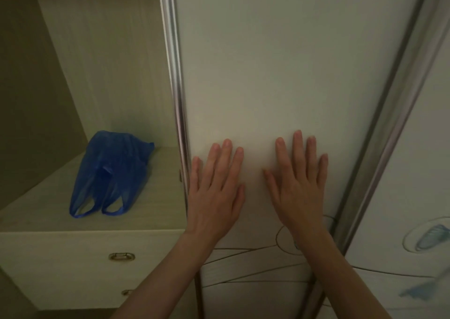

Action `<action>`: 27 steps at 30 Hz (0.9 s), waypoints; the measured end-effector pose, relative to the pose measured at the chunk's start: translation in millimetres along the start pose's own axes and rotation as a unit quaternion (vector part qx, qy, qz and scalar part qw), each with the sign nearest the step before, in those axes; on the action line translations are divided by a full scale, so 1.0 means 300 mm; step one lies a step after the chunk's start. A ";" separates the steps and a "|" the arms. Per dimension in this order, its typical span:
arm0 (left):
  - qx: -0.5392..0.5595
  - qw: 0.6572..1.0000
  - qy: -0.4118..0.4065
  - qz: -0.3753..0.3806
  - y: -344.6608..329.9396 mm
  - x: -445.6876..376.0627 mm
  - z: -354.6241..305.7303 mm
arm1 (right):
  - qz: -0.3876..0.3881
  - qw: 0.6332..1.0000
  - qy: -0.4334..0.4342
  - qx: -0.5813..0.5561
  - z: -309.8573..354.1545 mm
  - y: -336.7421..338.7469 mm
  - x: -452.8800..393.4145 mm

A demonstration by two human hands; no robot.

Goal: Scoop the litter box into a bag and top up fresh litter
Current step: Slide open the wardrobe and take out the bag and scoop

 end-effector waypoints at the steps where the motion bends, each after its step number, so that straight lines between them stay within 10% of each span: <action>1: -0.010 1.000 0.016 -0.020 0.006 0.003 0.006 | 0.004 1.000 -0.008 -0.008 -0.008 0.005 0.002; 27: 0.068 0.997 -0.030 0.034 -0.048 -0.069 -0.190 | 0.055 0.998 0.033 0.028 -0.087 0.065 0.016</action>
Point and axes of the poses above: each hand's wrist, its own x-axis away from the middle knuckle, its own y-axis out of the back of the hand, z = x × y, the point moved 5 cm from there along -x, towards the middle knuckle, and after that the axes turned 5 degrees about x, right-handed, at the moved point
